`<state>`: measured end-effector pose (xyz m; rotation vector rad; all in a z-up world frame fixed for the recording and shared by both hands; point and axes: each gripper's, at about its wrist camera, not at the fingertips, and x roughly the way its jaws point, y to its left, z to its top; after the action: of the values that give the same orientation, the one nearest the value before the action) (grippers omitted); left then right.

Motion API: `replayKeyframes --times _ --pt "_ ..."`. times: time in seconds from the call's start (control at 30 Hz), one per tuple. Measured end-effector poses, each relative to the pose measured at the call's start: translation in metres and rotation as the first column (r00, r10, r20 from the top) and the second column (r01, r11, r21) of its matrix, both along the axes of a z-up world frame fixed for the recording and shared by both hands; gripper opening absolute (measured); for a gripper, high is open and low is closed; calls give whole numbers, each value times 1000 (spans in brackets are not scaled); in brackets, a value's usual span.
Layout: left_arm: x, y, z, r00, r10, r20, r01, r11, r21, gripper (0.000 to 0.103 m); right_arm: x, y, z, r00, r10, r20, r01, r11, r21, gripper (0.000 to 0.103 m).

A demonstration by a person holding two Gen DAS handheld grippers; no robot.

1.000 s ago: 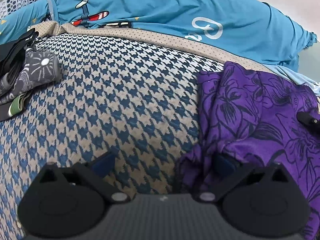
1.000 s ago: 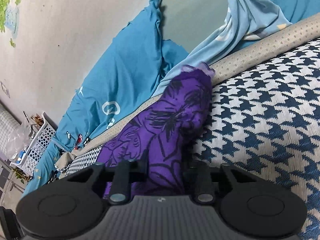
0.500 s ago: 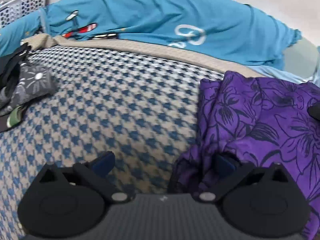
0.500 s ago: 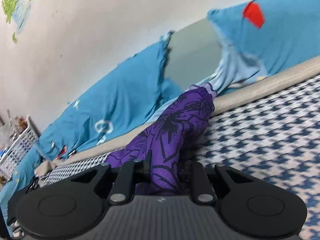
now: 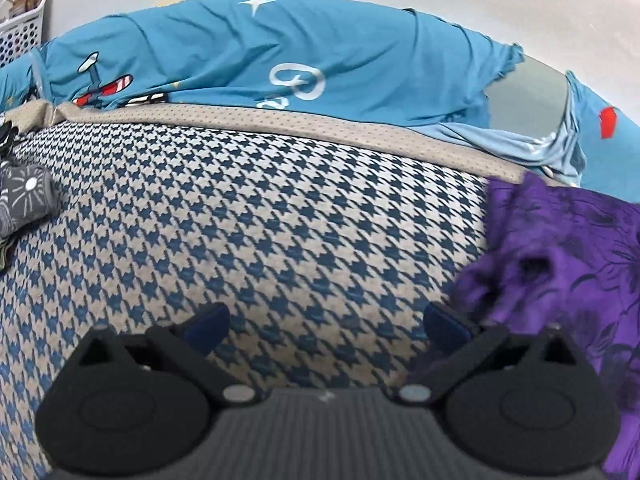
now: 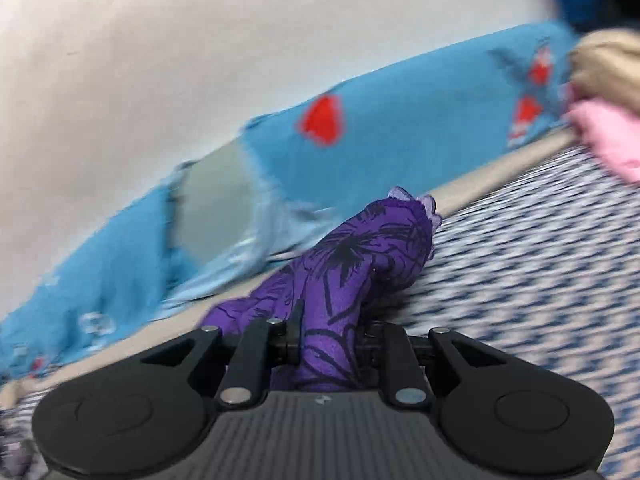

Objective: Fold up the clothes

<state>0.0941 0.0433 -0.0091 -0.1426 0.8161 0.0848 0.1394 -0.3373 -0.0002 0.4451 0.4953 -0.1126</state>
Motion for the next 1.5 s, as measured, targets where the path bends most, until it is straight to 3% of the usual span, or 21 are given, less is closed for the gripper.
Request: replayKeyframes --times 0.13,0.23,0.4,0.57,0.7,0.83,0.97,1.17,1.27,1.5 --pt "-8 -6 3 1000 -25 8 25 999 28 103 -12 -32 -7 992 -114 -45 114 993 -10 18" --pt "-21 -9 4 999 -49 3 49 998 38 103 -17 -49 -15 990 -117 -75 118 993 12 20" --pt "-47 -7 7 998 -70 -8 70 998 6 103 -39 -49 3 990 -138 -35 135 988 -73 32" --pt "-70 0 9 998 -57 -3 57 998 19 103 -73 -45 19 999 -51 -2 51 999 -14 32" --pt "-86 8 5 1000 -29 -10 29 1000 -4 103 -95 -27 26 999 43 1 -43 999 -29 32" --pt "-104 13 -4 999 -3 -33 2 1000 -28 103 -113 -11 24 994 113 -8 -113 993 -25 32" --pt "-117 15 -12 998 34 -43 -33 999 11 103 -129 8 16 983 183 -27 -184 983 -25 33" --pt "-126 39 -24 989 138 -61 -138 990 -5 103 -159 48 6 943 328 -52 -330 944 -23 33" --pt "-130 48 -27 989 141 -52 -142 990 -15 103 -177 70 2 915 398 -59 -400 916 -21 34" --pt "-140 50 -29 987 154 -33 -155 987 -28 103 -221 125 -13 819 564 -108 -572 817 -74 34"
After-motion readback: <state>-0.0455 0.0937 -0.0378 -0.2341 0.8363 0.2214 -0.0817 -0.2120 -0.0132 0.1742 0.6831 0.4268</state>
